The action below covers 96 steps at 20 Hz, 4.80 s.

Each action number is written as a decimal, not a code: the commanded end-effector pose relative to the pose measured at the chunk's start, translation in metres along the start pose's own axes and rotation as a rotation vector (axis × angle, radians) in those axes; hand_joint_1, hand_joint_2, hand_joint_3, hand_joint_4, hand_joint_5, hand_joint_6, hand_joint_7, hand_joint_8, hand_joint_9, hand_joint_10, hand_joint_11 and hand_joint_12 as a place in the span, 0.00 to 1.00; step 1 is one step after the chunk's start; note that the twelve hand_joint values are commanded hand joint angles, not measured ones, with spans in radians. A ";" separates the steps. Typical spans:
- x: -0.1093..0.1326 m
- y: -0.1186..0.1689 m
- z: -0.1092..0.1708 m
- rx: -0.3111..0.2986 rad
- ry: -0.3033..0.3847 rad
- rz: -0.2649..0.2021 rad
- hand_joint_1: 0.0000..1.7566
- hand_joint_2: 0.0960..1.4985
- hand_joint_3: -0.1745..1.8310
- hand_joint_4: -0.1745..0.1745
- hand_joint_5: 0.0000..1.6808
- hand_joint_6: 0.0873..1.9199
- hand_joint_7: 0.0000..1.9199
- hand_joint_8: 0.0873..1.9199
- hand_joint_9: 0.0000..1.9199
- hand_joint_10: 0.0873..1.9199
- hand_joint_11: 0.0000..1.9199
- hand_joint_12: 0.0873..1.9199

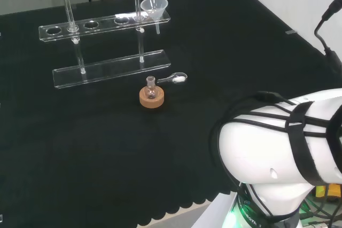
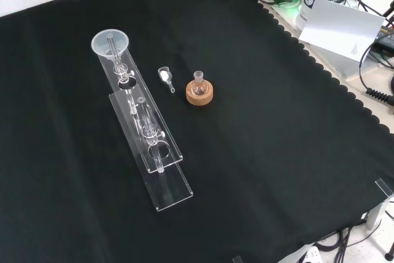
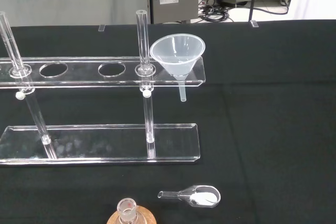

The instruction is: Pick up the funnel from the transparent funnel stand.

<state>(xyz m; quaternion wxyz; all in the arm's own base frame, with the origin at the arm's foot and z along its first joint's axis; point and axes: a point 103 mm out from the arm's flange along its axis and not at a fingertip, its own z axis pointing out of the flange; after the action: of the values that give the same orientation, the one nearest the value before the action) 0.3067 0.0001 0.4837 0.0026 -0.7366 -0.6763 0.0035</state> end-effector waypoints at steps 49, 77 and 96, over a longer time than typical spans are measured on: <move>-0.037 0.268 0.112 0.300 -0.139 -0.100 0.34 0.48 0.28 0.27 0.13 0.00 0.06 0.34 0.22 0.34 0.12 0.70; -0.015 0.289 0.174 0.520 -0.237 -0.180 0.29 0.38 0.26 0.34 0.00 0.00 0.00 0.16 0.06 0.38 0.07 0.72; -0.015 0.300 0.198 0.520 -0.248 -0.181 0.30 0.39 0.24 0.36 0.00 0.00 0.00 0.10 0.03 0.37 0.03 0.72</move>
<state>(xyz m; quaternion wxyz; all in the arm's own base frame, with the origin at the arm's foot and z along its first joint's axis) 0.6005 -0.0382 0.2903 0.1076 -0.6436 -0.7091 0.2672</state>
